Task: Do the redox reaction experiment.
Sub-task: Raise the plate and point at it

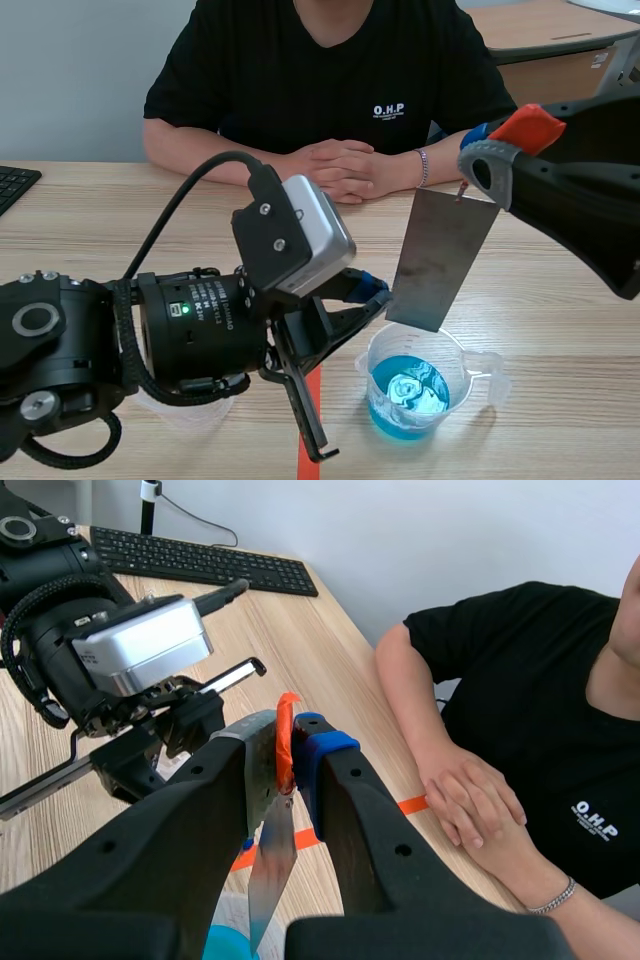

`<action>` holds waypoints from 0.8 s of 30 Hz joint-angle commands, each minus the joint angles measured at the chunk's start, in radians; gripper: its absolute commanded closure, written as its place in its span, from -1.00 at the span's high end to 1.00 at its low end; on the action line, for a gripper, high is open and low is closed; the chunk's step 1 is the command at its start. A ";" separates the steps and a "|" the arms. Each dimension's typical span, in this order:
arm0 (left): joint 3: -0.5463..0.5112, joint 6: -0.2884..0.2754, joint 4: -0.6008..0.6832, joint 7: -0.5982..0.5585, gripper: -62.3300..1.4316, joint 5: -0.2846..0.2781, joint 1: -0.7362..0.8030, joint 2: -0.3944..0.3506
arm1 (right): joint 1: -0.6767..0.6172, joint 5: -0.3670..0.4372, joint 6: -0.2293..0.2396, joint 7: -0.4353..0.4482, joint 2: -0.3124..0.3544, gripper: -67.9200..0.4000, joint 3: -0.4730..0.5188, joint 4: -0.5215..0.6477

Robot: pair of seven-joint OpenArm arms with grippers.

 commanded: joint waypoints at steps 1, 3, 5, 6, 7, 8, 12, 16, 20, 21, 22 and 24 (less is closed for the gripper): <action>-0.006 0.003 0.010 -0.014 -0.82 -0.006 -0.003 0.011 | 0.006 0.016 0.005 0.014 0.007 -0.94 0.011 0.018; -0.006 0.003 0.008 -0.013 -0.82 -0.006 -0.003 0.018 | 0.006 0.016 0.005 0.014 0.007 -0.94 0.011 0.018; -0.006 0.003 0.008 -0.010 -0.82 -0.006 -0.003 0.021 | 0.006 0.016 0.005 0.014 0.007 -0.94 0.011 0.018; -0.006 0.003 0.008 -0.010 -0.82 -0.006 -0.003 0.021 | 0.006 0.016 0.005 0.014 0.007 -0.94 0.011 0.018; -0.006 0.003 0.008 -0.010 -0.82 -0.003 -0.003 0.021 | 0.006 0.016 0.005 0.014 0.007 -0.94 0.011 0.018; -0.006 0.003 0.008 -0.010 -0.82 -0.003 -0.003 0.021 | 0.006 0.016 0.005 0.014 0.007 -0.94 0.011 0.018; -0.006 0.003 0.008 -0.010 -0.82 -0.003 -0.003 0.021 | 0.006 0.016 0.005 0.014 0.007 -0.94 0.011 0.018; -0.006 0.003 0.008 -0.010 -0.82 0.001 -0.003 0.021 | 0.006 0.016 0.005 0.014 0.007 -0.94 0.011 0.018; -0.006 0.003 0.008 -0.010 -0.82 0.001 -0.003 0.021 | 0.006 0.016 0.005 0.014 0.007 -0.94 0.011 0.018; -0.006 0.003 0.008 -0.010 -0.82 0.001 -0.003 0.021 | 0.006 0.016 0.005 0.014 0.007 -0.94 0.011 0.018; -0.006 0.003 0.008 -0.010 -0.82 0.001 -0.003 0.021 | 0.006 0.016 0.005 0.014 0.007 -0.94 0.011 0.018; -0.006 0.003 0.008 -0.010 -0.82 0.001 -0.003 0.021 | 0.006 0.016 0.005 0.014 0.007 -0.94 0.011 0.018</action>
